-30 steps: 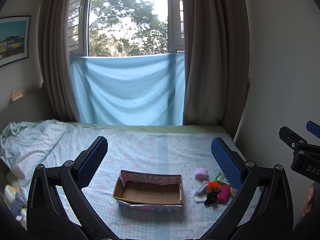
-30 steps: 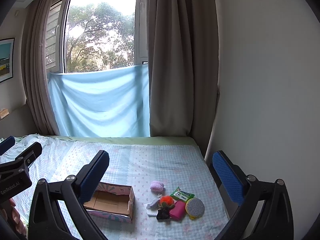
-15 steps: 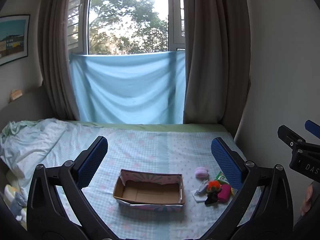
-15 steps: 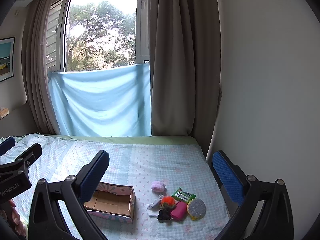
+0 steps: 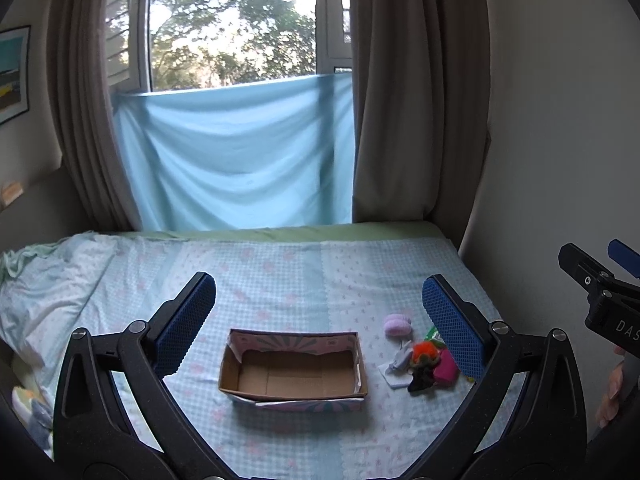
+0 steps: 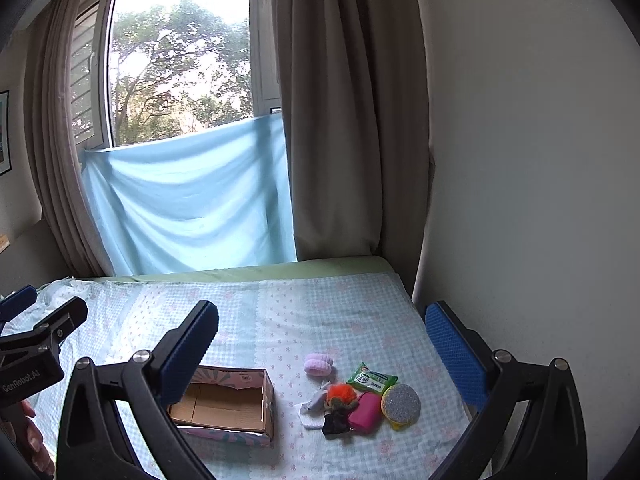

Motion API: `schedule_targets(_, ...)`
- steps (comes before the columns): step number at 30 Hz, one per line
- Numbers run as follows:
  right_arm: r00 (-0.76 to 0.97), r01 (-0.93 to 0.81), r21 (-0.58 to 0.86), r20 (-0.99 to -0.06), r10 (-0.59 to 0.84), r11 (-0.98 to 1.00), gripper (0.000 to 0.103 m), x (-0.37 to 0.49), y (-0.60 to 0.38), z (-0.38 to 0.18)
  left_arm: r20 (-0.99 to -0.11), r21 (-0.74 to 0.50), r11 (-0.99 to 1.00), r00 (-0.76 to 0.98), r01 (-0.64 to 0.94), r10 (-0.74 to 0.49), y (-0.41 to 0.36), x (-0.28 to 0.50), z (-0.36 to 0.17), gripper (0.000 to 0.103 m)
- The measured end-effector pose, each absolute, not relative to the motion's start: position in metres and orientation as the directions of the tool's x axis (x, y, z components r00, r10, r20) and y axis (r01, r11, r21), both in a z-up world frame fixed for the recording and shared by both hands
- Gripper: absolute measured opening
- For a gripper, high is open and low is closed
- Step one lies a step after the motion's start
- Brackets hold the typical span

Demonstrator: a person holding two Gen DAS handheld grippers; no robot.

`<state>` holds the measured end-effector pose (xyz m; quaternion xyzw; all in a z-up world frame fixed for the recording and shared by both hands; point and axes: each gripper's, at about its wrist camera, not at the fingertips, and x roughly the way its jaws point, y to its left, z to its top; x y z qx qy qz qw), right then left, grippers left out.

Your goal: Organize soft objects

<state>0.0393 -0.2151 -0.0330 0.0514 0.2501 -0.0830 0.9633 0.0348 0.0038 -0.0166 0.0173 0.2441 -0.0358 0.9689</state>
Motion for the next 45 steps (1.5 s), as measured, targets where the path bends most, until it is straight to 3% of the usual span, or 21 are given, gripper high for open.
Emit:
schedule_targets(12,0.681,0.451,0.111,-0.684,-0.261,0.886,0.103,0.069,-0.289,-0.141,-0.688,-0.015,0.954,0.69,0.298,-0.226,-0.055,0.14,-0.109,0.103)
schedule_targets(24,0.468,0.609,0.199,-0.872,-0.145,0.768,0.103,0.131,-0.378,-0.31,-0.836,-0.042,0.913,0.486,0.406,-0.255,-0.159,0.28,-0.258,0.102)
schedule_targets(36,0.385,0.744,0.303,-0.923,-0.011,0.596,0.103,0.179,-0.431,-0.453,-0.945,-0.057,0.914,0.273,0.401,-0.179,-0.223,0.376,-0.434,0.102)
schedule_targets(45,0.405,0.79,0.382,-0.913,0.06,0.48,0.103,0.181,-0.443,-0.498,-0.971,-0.032,0.927,0.207,0.373,-0.117,-0.238,0.405,-0.508,0.103)
